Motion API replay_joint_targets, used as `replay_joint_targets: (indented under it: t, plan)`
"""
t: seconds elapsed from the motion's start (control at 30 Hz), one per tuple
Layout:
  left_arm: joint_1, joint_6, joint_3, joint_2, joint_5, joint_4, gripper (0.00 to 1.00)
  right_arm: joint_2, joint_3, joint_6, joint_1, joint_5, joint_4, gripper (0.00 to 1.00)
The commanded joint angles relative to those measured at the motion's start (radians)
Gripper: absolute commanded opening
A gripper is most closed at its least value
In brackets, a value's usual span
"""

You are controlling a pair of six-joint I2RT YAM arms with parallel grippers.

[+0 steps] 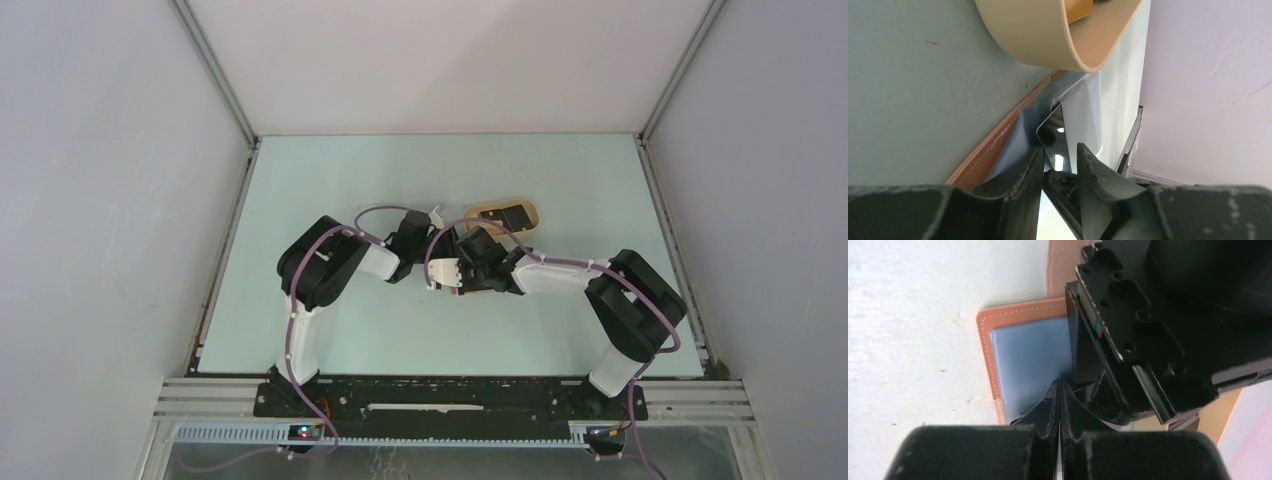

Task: Put the credit cards into the card holder
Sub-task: Insert the credit card into the card holder.

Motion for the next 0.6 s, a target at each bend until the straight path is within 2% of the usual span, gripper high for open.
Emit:
replay_joint_targets:
  t: [0.0, 0.37, 0.57]
  plan:
    - [-0.011, 0.054, 0.009, 0.035, -0.026, -0.096, 0.38, -0.011, -0.007, 0.001, -0.029, 0.05, -0.003, 0.02]
    - [-0.01, 0.059, -0.001, 0.023, -0.045, -0.098, 0.39, -0.033, -0.02, 0.022, -0.072, 0.075, 0.016, 0.01]
    - [-0.008, 0.036, -0.041, 0.001, -0.057, -0.023, 0.39, -0.058, -0.02, 0.047, -0.098, 0.061, -0.004, 0.01]
